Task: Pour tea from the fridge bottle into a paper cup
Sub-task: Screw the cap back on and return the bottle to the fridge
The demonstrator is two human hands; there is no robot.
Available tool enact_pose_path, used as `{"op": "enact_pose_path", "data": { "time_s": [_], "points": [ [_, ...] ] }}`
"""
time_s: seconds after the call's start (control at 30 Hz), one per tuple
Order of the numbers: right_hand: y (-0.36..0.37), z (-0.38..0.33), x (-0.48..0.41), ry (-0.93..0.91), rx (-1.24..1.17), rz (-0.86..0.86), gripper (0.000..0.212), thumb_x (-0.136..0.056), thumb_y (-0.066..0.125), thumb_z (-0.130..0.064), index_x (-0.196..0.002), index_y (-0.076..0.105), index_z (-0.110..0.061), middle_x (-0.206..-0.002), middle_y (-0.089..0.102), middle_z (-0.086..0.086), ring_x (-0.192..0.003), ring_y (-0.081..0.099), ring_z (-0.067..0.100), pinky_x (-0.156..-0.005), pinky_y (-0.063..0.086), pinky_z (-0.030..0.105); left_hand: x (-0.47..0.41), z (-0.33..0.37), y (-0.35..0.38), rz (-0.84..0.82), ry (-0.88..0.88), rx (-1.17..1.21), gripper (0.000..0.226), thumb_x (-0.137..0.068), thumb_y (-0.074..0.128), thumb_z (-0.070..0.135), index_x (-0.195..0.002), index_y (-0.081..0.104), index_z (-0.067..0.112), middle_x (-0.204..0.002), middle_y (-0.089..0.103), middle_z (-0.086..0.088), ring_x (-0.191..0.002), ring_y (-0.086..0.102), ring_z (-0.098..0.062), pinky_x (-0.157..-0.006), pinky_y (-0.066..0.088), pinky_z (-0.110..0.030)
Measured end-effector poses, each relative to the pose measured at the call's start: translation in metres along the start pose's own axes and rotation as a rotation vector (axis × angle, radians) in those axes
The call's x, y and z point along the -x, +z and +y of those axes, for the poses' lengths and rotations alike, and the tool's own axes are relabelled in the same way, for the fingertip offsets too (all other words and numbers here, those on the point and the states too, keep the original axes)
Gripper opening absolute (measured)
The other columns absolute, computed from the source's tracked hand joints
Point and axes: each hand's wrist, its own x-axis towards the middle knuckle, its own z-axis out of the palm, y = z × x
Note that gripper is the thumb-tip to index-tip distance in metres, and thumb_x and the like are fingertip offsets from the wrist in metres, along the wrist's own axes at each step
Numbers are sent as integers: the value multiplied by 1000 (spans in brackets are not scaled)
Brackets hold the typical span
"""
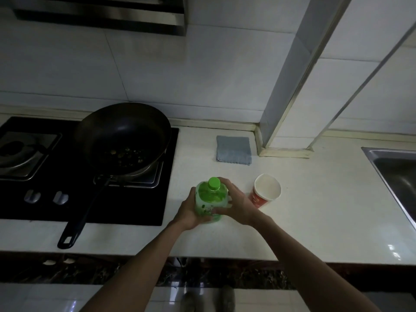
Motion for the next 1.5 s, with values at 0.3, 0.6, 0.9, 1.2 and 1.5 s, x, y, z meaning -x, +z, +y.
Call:
{"op": "enact_pose_path", "data": {
  "time_s": [0.3,0.6,0.9,1.2,1.5],
  "points": [
    [2,7,-6,-61,-119,29,81,-77,81,-17,-142,34,-27,-132,54,-4,-121,53,15,-99,52,42,2,6,0,-17,-104,155,90,-54,91,6,-126,40,22,-122,55,-7,-108,57,-21,-71,55,-22],
    [-51,-35,-29,-223,-226,4,80,-75,83,-19,-140,38,-29,-125,56,-12,-118,56,12,-99,50,31,16,48,-28,40,-247,594,83,-68,84,6,-139,44,16,-120,67,-16,-108,67,-30,-93,53,-40],
    [-112,-110,-39,-475,-279,-65,76,-79,80,-14,-140,39,-30,-126,59,-14,-116,59,10,-95,53,34,46,132,-61,259,-126,1046,60,-84,51,56,-121,60,9,-108,59,-20,-101,57,-36,-92,45,-44],
    [-87,-220,-35,-734,-397,-231,73,-85,74,-10,-146,38,-26,-134,57,-15,-121,56,2,-93,51,20,135,178,-116,629,-79,1110,59,-92,34,56,-124,53,9,-99,60,-23,-87,61,-37,-79,49,-41],
    [10,-342,14,-950,-438,-455,65,-89,70,-18,-142,39,-36,-136,52,-18,-120,53,-4,-89,52,20,300,166,-168,922,-15,1129,52,-95,32,50,-117,52,8,-111,58,-30,-103,58,-45,-88,46,-49]
  ]
}}
